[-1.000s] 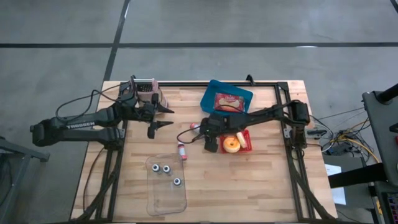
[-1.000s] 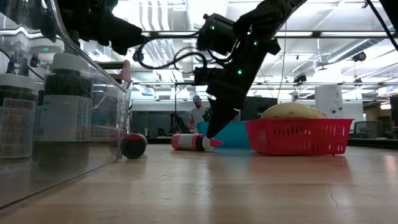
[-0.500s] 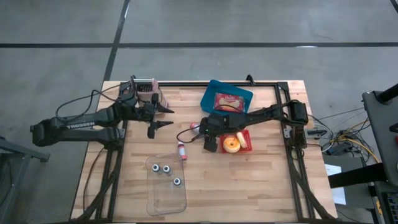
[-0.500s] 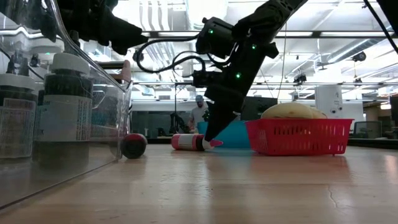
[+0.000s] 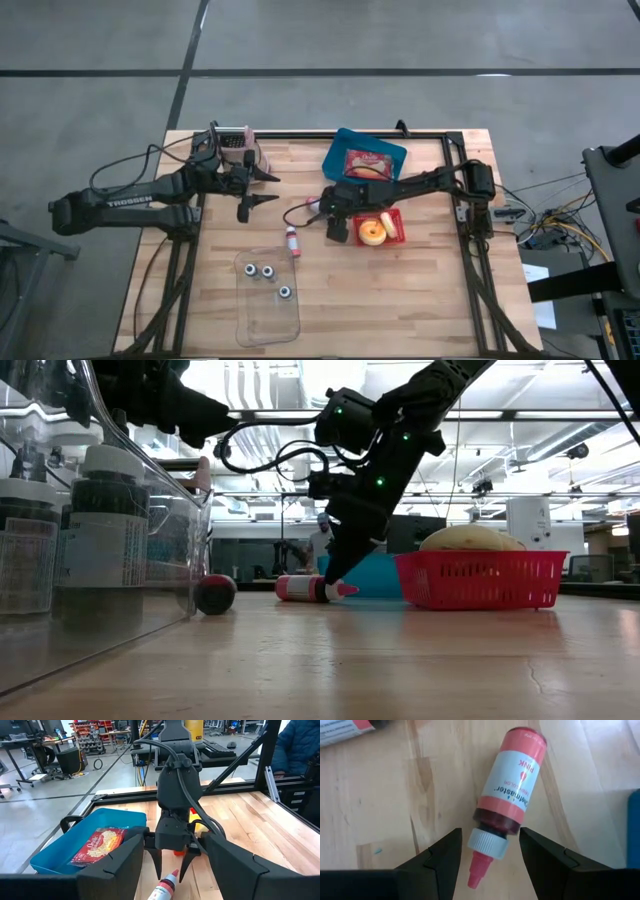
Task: Pick & Place Food Item
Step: Put the top pink food coloring bottle into the transparent bin
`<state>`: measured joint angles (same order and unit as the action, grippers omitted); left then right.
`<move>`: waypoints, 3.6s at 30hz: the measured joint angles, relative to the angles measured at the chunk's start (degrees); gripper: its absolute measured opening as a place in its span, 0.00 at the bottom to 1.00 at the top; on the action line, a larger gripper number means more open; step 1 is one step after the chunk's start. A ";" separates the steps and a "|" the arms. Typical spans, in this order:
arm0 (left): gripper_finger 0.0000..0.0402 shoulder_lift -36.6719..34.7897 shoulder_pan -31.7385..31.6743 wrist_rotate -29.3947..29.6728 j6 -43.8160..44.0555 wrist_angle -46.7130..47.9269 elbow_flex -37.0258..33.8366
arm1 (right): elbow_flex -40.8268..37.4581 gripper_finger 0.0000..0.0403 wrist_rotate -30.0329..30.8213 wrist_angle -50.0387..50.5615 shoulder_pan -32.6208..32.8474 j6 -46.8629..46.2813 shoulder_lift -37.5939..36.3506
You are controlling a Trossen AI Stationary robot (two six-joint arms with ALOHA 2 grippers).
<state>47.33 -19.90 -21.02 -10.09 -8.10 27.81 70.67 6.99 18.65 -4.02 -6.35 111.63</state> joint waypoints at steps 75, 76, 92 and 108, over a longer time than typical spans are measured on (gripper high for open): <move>0.55 -7.35 0.06 -1.03 5.50 15.10 0.00 | 16.66 0.07 18.98 19.08 9.72 10.91 1.14; 0.55 -7.52 0.17 -2.25 6.15 15.11 0.00 | 17.26 0.07 19.41 19.15 10.31 11.10 1.11; 0.55 -7.40 13.40 5.14 13.62 9.84 0.00 | 22.19 0.07 26.25 19.53 15.62 12.03 0.99; 0.55 1.42 18.21 12.50 22.01 14.78 1.43 | 23.91 0.07 24.19 22.47 15.79 16.46 0.94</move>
<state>48.75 -1.69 -8.51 11.92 6.68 29.24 94.59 31.18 41.12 11.77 10.11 112.57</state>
